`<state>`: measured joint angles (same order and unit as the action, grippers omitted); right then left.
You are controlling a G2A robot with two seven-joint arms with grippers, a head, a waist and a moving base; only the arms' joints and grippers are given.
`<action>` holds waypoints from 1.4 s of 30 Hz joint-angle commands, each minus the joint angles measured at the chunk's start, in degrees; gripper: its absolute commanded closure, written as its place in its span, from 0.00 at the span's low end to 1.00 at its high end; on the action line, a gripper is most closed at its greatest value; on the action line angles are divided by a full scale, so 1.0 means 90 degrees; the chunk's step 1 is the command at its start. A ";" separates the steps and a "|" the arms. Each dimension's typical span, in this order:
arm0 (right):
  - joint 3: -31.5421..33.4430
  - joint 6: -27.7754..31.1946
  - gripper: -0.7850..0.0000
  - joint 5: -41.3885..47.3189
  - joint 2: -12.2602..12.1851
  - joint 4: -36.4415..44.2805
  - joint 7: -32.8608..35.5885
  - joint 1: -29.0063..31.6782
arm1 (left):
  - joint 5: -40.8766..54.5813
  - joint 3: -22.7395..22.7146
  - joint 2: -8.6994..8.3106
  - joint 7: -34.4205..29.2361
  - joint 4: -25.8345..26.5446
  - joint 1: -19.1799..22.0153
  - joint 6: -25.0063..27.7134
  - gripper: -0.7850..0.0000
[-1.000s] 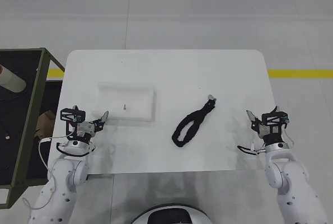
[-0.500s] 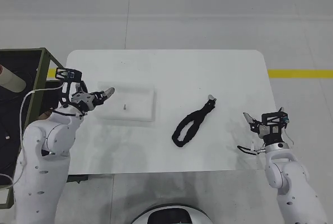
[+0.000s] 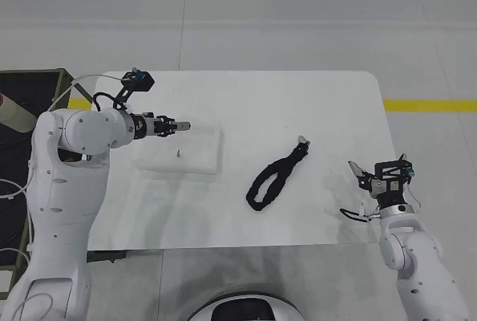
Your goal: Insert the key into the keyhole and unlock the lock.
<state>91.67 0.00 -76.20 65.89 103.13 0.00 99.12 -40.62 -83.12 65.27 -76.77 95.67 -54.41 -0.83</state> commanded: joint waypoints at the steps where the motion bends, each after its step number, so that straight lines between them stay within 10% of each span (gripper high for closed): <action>1: 0.0000 0.0000 0.00 0.0000 0.0000 0.0000 0.0000 0.0000 | 0.0004 0.0000 0.0000 -0.0004 0.0000 0.0001 0.0001 0.00; 28: 0.0000 0.0000 0.00 0.0000 0.0000 0.0000 0.0000 0.0000 | -0.0124 0.1572 0.0104 -0.1182 -0.1119 0.0811 -0.0535 0.09; 42: 0.0000 0.0000 0.00 0.0000 0.0000 0.0000 0.0000 0.0000 | -0.0490 0.1687 0.0126 -0.1248 -0.1326 0.0935 -0.1001 0.51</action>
<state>91.67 0.00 -76.20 65.89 103.13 0.00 99.12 -44.74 -67.85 66.45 -87.95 83.46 -45.80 -9.59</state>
